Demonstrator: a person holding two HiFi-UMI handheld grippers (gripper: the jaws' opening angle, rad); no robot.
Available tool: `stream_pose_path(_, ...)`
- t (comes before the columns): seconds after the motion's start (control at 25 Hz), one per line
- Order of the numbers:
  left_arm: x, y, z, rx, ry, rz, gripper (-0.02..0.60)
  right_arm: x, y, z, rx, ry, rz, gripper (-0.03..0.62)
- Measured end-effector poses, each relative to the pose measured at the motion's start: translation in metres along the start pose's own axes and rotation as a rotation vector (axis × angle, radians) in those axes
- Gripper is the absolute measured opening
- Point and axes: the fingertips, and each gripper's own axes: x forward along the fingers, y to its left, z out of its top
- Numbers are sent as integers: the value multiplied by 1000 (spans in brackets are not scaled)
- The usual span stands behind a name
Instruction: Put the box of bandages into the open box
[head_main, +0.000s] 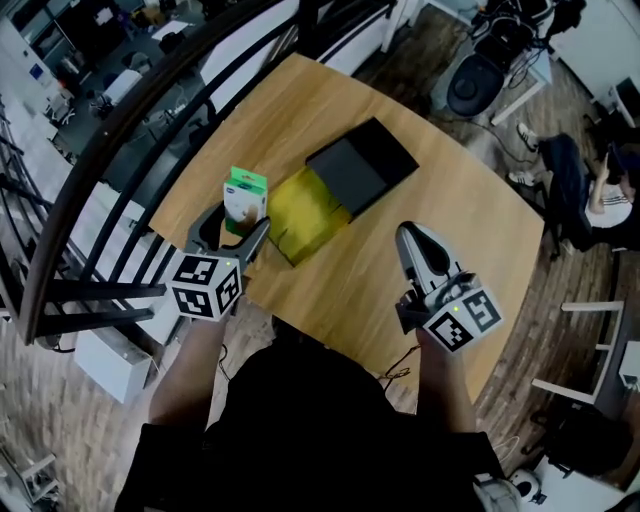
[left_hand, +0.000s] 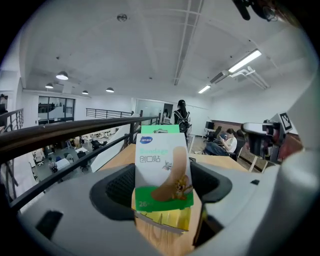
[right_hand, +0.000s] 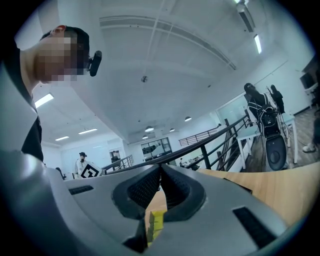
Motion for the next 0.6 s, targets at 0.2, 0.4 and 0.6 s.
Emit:
stream_pose_path(0.2, 36, -4, -27, -12, 79, -43, 350, 3, -10, -10, 16, 27, -29, 37)
stream_pose_path(0.4, 62, -6, -52, -5, 160, -73, 350, 7, -19, -17, 33, 42, -54, 38)
stream_pose_path(0.6, 88, -9, -85, 1, 258, -97, 350, 11, -26, -29, 54, 60, -75, 38)
